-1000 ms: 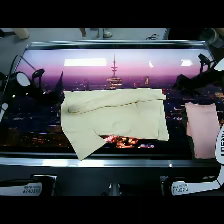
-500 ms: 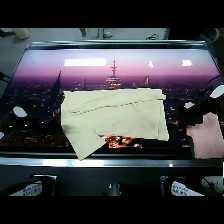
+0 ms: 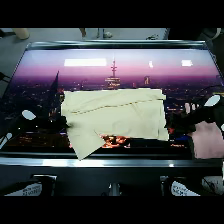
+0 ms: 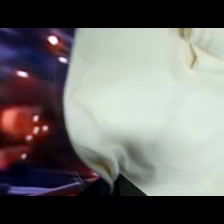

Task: Fold the shirts.

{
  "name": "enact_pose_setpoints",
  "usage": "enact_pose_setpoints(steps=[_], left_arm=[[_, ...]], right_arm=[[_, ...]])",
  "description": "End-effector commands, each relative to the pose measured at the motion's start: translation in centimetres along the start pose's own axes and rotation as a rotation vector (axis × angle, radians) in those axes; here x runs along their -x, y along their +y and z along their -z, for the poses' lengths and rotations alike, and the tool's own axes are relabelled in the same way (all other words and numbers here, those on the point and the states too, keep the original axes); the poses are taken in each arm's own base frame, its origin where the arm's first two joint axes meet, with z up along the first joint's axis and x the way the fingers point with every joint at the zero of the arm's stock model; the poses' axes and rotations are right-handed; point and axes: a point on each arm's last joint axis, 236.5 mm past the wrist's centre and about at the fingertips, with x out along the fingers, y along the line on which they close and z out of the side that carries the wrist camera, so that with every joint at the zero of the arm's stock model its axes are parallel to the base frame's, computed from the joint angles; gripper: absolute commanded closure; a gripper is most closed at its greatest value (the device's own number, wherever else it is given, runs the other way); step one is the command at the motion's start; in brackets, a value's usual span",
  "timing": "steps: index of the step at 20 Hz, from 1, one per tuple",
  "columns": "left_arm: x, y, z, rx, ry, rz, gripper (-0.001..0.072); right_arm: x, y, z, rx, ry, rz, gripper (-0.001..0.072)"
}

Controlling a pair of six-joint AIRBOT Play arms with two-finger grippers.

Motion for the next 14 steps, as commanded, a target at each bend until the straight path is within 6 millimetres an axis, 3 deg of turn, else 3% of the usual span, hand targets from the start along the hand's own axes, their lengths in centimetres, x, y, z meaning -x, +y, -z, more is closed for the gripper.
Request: enact_pose_setpoints(steps=[1,5,10,12,14], left_arm=[[-0.1,0.0,-0.5,-0.021,-0.022,-0.007,0.067],[0.9,-0.6,-0.5,-0.036,-0.039,0.005,0.067],[1.7,-1.1,-0.1,-0.049,-0.038,0.014,0.067],[2.2,-1.4,-0.1,-0.06,-0.047,0.02,0.067],[2.6,-1.6,-0.3,-0.085,-0.062,0.024,0.067]], right_arm=[[-2.8,1.0,1.9,0.01,0.043,-0.086,0.0212],[-3.5,0.7,2.0,0.048,0.037,-0.082,0.0213],[-5.2,0.6,2.6,0.257,0.081,0.111,0.0234],[-4.7,0.7,2.7,0.278,0.079,0.127,0.0234],[-3.0,-1.7,3.5,0.304,0.097,0.247,0.0234]])
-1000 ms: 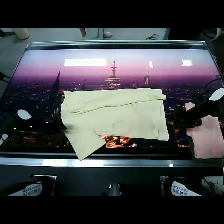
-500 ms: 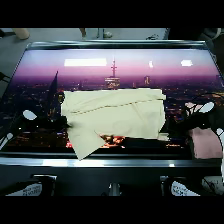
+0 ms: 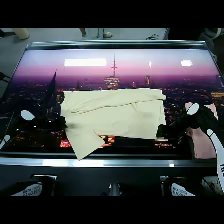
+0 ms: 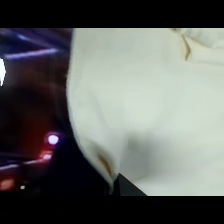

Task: Fold the shirts.

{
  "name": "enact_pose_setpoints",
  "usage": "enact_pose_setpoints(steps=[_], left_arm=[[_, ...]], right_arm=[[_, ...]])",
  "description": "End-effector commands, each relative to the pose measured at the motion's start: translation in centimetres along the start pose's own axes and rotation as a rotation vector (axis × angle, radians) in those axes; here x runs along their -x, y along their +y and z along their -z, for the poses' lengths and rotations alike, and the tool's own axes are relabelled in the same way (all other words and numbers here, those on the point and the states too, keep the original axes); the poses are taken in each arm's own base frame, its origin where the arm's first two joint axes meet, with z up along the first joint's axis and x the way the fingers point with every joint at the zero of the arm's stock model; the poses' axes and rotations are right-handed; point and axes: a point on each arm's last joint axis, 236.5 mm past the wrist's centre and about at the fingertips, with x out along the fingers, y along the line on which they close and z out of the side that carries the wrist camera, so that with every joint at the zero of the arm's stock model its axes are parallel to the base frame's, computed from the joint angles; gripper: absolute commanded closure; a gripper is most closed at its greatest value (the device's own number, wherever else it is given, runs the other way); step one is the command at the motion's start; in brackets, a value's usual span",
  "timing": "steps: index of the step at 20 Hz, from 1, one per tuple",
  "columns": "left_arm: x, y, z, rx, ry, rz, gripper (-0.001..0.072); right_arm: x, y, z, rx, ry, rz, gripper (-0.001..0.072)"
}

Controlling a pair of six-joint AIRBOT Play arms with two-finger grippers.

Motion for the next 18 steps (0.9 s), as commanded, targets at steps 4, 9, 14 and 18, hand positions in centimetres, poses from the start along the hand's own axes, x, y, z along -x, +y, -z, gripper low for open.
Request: enact_pose_setpoints(steps=[4,9,14,18], left_arm=[[0.8,-0.6,-0.1,-0.028,-0.018,0.015,0.067],[0.8,-0.6,-0.1,-0.027,-0.017,0.016,0.067],[0.8,-0.7,0.1,-0.026,-0.009,0.017,0.067],[0.8,-0.7,0.1,-0.017,-0.008,0.017,0.067]], right_arm=[[3.2,-3.0,1.8,0.037,-0.021,0.174,0.0234],[-0.4,-3.6,0.9,0.026,-0.017,0.148,0.0234],[-2.0,-4.2,0.3,0.049,0.005,0.146,0.0234],[-2.0,-4.5,-2.4,0.048,-0.106,0.159,0.0287]])
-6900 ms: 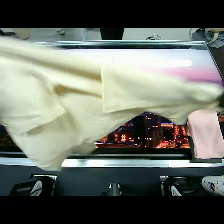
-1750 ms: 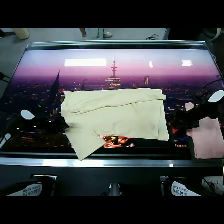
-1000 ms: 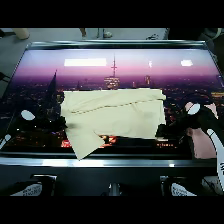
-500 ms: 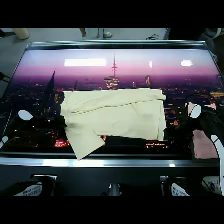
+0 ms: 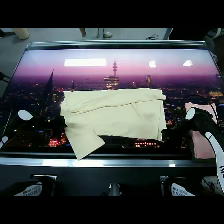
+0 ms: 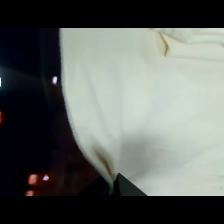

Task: Fold the shirts.

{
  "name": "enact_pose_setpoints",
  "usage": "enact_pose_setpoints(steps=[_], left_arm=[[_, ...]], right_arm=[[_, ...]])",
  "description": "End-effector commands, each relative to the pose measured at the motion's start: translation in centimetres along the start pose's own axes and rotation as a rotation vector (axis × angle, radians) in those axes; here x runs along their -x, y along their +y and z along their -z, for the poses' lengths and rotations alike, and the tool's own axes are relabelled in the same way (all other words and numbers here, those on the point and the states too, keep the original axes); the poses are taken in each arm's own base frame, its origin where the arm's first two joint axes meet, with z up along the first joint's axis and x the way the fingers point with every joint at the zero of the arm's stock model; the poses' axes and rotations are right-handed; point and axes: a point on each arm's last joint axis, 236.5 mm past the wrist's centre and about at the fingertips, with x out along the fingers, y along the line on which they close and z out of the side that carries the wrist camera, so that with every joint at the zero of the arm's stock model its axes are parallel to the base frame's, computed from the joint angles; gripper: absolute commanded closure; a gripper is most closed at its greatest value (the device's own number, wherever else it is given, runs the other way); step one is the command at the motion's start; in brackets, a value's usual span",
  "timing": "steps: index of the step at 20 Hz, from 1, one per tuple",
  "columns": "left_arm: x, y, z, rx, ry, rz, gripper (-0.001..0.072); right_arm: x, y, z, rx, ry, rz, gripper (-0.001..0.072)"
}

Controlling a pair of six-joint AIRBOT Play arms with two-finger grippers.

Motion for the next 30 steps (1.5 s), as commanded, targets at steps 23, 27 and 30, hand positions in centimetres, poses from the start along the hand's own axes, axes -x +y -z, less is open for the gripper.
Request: enact_pose_setpoints(steps=[23,27,30], left_arm=[[65.9,-27.0,3.8,-0.671,-1.642,0.361,0.0672],[65.4,-24.8,4.6,-0.606,-1.614,0.283,0.0672],[61.7,-23.7,2.4,-0.577,-1.49,0.231,0.0671]], right_arm=[[62.2,13.1,6.4,0.041,-1.735,0.011,0.07],[62.9,12.5,9.2,-0.066,-1.765,-0.026,0.0699],[62.8,12.0,9.1,-0.078,-1.758,-0.001,0.0699]])
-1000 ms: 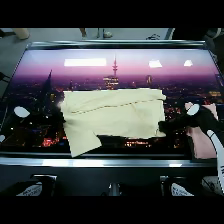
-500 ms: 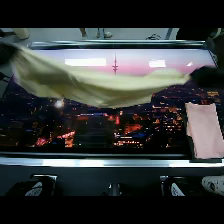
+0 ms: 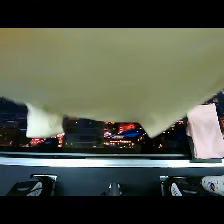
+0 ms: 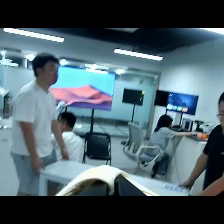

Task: Fold the shirts.

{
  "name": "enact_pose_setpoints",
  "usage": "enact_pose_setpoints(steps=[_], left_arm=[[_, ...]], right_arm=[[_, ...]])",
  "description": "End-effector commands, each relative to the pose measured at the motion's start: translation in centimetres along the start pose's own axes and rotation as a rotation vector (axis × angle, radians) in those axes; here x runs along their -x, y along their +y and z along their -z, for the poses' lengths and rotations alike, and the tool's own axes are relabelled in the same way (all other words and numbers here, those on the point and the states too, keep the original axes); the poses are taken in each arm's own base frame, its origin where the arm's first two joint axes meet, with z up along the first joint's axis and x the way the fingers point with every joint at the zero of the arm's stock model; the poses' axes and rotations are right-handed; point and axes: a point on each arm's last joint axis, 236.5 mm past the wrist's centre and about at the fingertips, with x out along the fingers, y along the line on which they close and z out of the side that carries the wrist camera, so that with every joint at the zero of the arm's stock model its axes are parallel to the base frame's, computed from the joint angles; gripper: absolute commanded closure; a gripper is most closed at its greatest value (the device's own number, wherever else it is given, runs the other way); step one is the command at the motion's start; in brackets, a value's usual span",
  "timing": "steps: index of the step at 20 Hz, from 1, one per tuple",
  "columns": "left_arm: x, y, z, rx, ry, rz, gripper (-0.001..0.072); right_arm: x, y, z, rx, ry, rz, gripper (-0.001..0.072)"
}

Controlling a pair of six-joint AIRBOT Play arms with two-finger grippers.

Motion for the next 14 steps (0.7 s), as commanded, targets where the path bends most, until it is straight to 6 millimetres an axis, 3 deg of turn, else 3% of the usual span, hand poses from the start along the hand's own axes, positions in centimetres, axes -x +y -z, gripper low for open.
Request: enact_pose_setpoints(steps=[1,3,4,6,10,12,14], left_arm=[[-0.2,1.4,3.0,0.012,0.103,-0.053,0.0671],[-1.8,2.6,6.3,0.029,0.202,-0.069,0.0671],[-2.8,3.3,8.6,0.041,0.266,-0.08,0.0671],[-5.3,5.5,14.6,0.07,0.43,-0.114,0.0671],[-9.8,10.2,29.8,0.154,0.774,-0.179,0.0671],[-10.9,12.5,38.3,0.199,0.953,-0.212,0.067],[-12.1,14.6,45.8,0.22,1.088,-0.231,0.0671]], right_arm=[[1.1,-1.1,-0.9,-0.007,-0.027,0.06,0.0699],[-0.5,-3.2,1.6,0.008,0.078,0.13,0.0699],[-1.7,-4.5,3.9,0.012,0.174,0.172,0.0699],[-4.9,-7.5,10.5,0.026,0.447,0.249,0.0699],[-12.8,-11.7,24.6,-0.021,0.927,0.292,0.07],[-17.8,-13.7,31.3,-0.04,1.054,0.296,0.0699],[-22.8,-14.9,37.0,-0.096,1.076,0.279,0.0699]])
